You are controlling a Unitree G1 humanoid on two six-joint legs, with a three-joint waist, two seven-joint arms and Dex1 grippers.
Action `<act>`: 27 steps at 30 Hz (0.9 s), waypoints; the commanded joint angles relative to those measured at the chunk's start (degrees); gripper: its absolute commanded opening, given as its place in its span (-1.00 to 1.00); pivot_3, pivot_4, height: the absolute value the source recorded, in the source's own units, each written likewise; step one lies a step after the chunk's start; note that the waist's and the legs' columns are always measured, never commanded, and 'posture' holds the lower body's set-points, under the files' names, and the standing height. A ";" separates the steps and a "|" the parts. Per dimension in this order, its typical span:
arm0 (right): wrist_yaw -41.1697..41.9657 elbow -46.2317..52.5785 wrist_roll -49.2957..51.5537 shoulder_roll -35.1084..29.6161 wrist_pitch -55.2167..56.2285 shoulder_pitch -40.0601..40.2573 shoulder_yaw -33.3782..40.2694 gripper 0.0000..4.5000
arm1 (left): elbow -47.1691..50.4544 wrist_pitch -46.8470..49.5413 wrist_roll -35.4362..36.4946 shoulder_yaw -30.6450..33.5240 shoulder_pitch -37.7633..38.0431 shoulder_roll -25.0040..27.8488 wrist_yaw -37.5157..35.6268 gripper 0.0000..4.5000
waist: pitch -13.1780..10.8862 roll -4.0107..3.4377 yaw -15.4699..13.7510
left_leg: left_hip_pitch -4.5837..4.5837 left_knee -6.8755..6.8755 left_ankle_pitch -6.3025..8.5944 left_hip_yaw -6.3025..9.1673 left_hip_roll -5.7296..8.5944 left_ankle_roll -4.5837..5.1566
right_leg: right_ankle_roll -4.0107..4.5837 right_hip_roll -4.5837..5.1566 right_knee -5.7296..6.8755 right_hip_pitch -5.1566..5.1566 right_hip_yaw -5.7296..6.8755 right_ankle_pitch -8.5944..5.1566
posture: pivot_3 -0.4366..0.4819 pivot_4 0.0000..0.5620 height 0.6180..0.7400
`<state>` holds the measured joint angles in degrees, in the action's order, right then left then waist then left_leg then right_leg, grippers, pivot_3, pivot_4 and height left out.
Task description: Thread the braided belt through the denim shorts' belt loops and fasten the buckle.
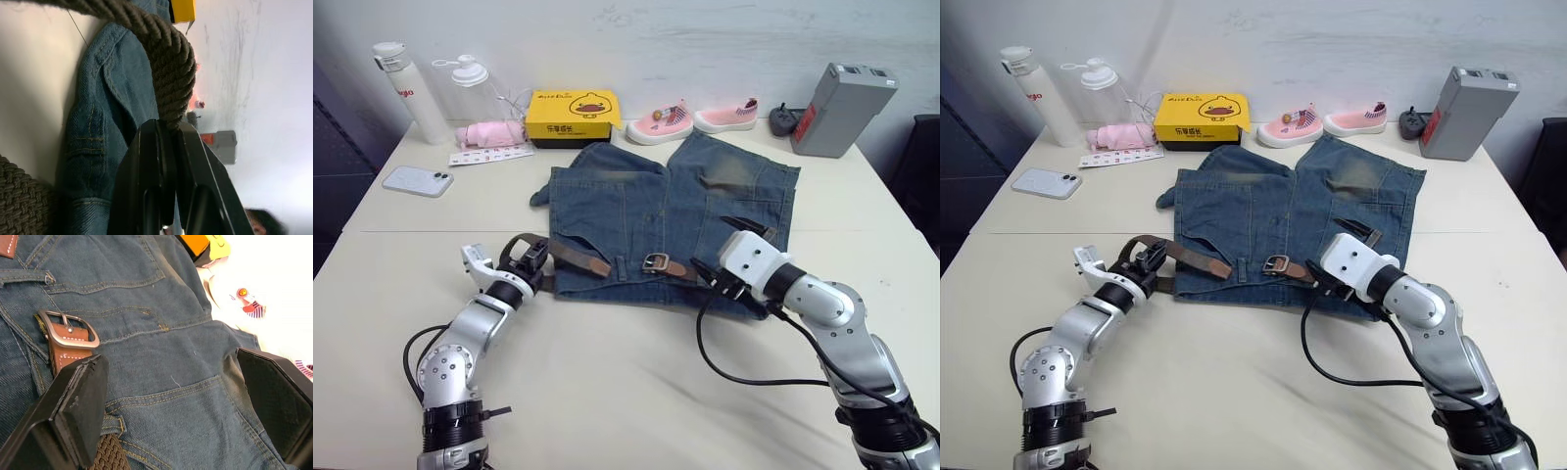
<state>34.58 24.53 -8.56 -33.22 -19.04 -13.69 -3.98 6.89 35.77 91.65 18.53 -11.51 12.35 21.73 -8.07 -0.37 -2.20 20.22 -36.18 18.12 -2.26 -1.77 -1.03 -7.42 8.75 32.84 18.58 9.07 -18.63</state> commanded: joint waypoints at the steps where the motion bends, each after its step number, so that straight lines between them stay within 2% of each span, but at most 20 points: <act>1: -0.27 3.77 0.62 -0.75 -0.77 0.28 1.87 0.97 | 1.34 -0.39 -3.17 -1.68 0.40 -2.57 -1.78 -1.00 | 0.00 0.00 -0.15 | 0.00 0.00 0.00 0.00 0.00 0.00 | 0.00 0.00 0.00 0.00 0.00 0.00 | -0.05 -0.47 0.06; 14: 0.87 7.03 3.00 -1.23 -4.97 -0.35 1.75 0.97 | 3.23 -5.20 -10.21 -0.62 2.96 -10.75 -1.26 -1.00 | 0.00 -0.01 -0.72 | 0.01 0.03 0.01 0.00 -0.01 -0.01 | 0.00 0.00 -0.09 -0.01 0.01 0.00 | -0.05 -0.47 0.06; 27: -0.10 7.61 3.21 -1.07 -6.00 -0.46 1.23 0.97 | -0.98 -4.42 -16.92 -2.31 0.29 -12.89 -5.40 -1.00 | 0.00 0.00 -0.84 | 0.04 0.03 0.01 0.01 -0.01 -0.01 | 0.00 0.00 -0.11 0.00 0.05 0.00 | -0.05 -0.47 0.06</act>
<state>35.33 29.11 -5.54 -34.17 -25.10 -13.39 -3.84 5.96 31.16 75.83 16.82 -10.70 -0.21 17.64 -8.08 -0.37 -3.04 20.27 -36.14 18.14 -2.25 -1.78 -1.03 -7.41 8.75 32.73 18.58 9.12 -18.63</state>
